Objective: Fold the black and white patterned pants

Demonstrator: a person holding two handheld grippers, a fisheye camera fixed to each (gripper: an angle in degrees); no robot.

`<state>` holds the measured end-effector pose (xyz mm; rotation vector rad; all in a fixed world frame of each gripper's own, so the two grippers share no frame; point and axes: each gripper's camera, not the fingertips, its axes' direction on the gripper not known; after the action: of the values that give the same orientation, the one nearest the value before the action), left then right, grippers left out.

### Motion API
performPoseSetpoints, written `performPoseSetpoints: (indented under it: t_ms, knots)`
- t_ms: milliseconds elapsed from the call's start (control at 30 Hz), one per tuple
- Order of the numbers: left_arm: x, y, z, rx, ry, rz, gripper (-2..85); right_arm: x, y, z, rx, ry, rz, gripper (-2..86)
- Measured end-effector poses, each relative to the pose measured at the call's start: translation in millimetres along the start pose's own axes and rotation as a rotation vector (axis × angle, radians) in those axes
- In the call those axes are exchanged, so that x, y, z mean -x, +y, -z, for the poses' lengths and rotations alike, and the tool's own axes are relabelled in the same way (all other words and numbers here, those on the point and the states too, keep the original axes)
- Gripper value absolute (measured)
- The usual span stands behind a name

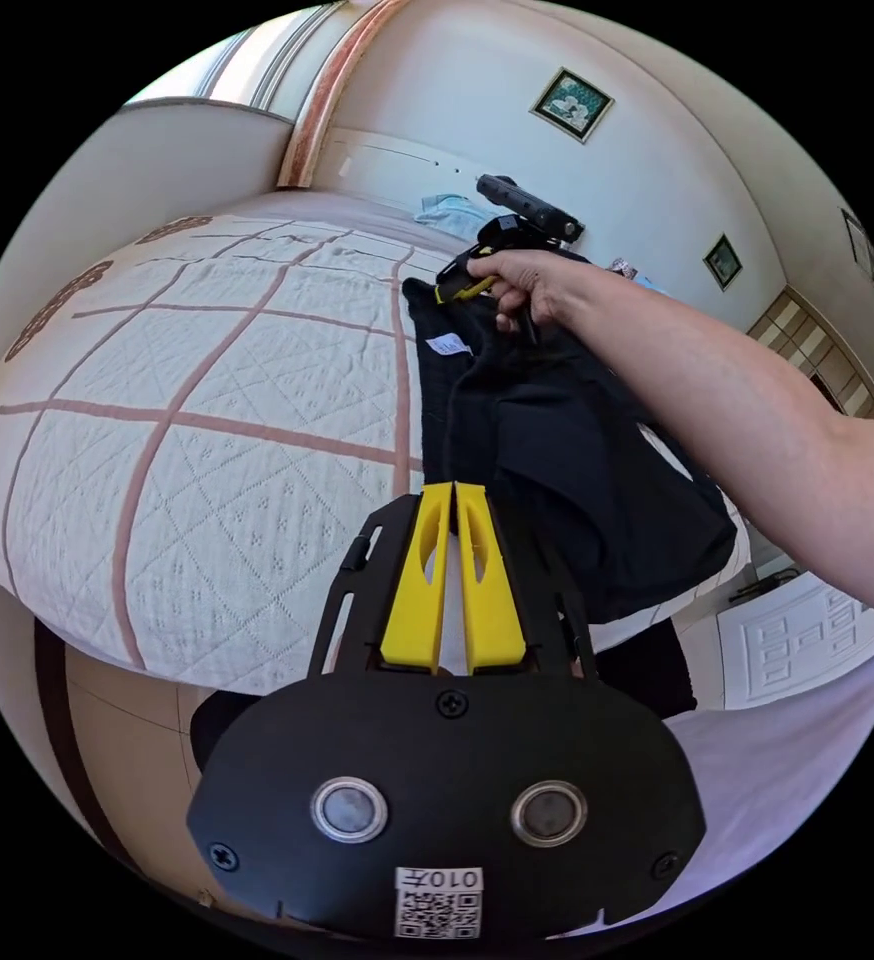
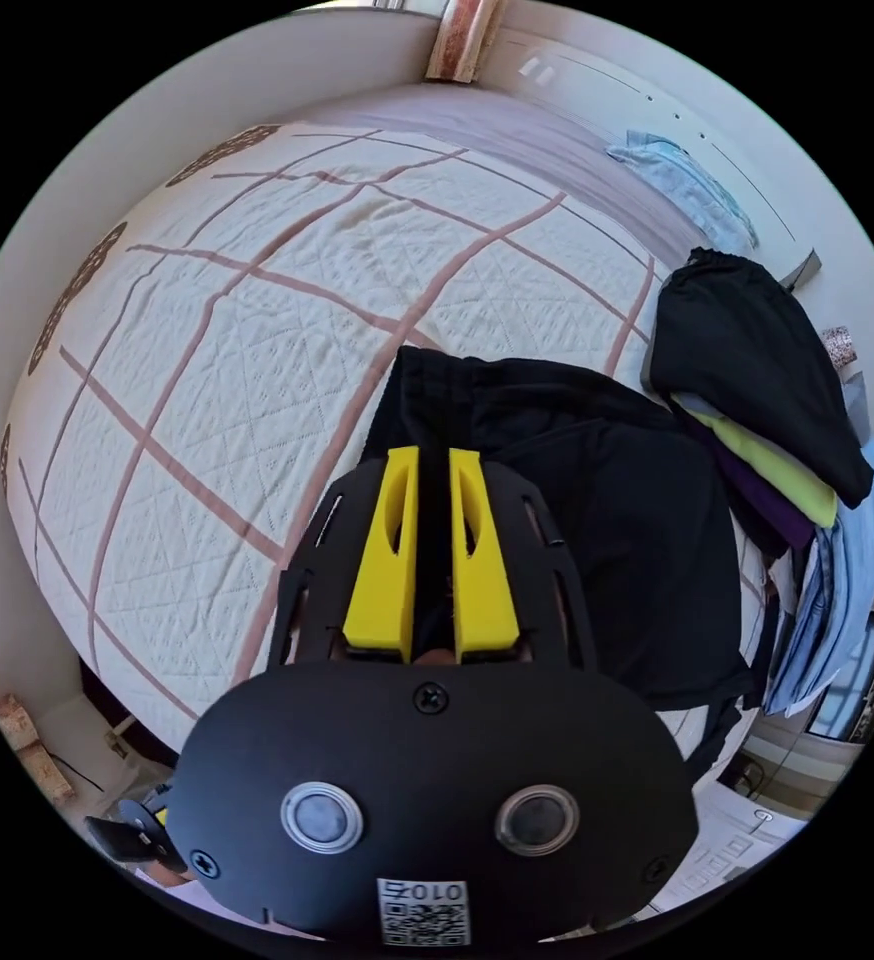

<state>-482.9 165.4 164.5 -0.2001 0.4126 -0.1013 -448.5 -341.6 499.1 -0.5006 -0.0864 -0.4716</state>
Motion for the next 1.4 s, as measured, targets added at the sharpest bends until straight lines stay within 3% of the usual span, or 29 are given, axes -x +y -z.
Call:
performPoseSetpoints:
  t_ms: [100, 300, 400, 667, 867, 933, 1067, 1167, 1233, 1300, 1400]
  knots:
    - [-7.6, 1.7, 7.2, -0.028, 0.059, -0.014, -0.3, 6.1, 3.7, -12.0, 0.042, 0.002, 0.020, 10.4]
    - [-8.9, 11.7, 10.4, 0.010, -0.067, -0.052, -0.3, 3.0, 18.6, -20.5, 0.029, 0.054, 0.044, 7.4]
    - [14.8, 9.6, 11.3, 0.012, 0.053, 0.010, -0.3, -4.2, 25.8, -16.7, 0.060, 0.049, 0.068, 3.5]
    - [71.5, -7.5, 102.0, -0.093, 0.065, -0.042, -0.4, -1.2, 32.2, 62.9, -0.058, -0.214, 0.175, 1.3]
    - [121.1, 6.0, 182.1, -0.192, -0.158, 0.075, -0.3, 56.8, 40.4, 104.3, -0.244, -0.341, 0.292, 1.8]
    - [127.0, 5.9, 183.5, -0.173, -0.221, 0.098, -0.2, 76.0, 51.9, 102.5, -0.347, -0.368, 0.310, 2.7]
    - [134.8, 8.6, 148.5, -0.047, -0.475, 0.231, 0.7, 91.1, 88.8, 83.7, -0.336, -0.242, 0.401, 6.4]
    - [120.4, 24.2, 140.1, -0.058, -0.586, 0.256, 2.3, 41.9, 147.0, 93.6, -0.468, -0.229, 0.384, 9.3]
    - [102.3, 30.4, 143.5, -0.092, -0.563, 0.235, 2.9, -31.4, 212.5, 104.1, -0.564, -0.291, 0.355, 9.4]
    - [52.5, 25.4, 139.4, -0.108, -0.510, 0.059, 3.3, -95.1, 273.3, 105.3, -0.604, -0.354, 0.346, 9.3]
    - [-33.8, 11.9, 102.4, -0.065, -0.394, -0.256, 3.5, -194.6, 387.3, 86.0, -0.579, -0.279, 0.349, 9.2]
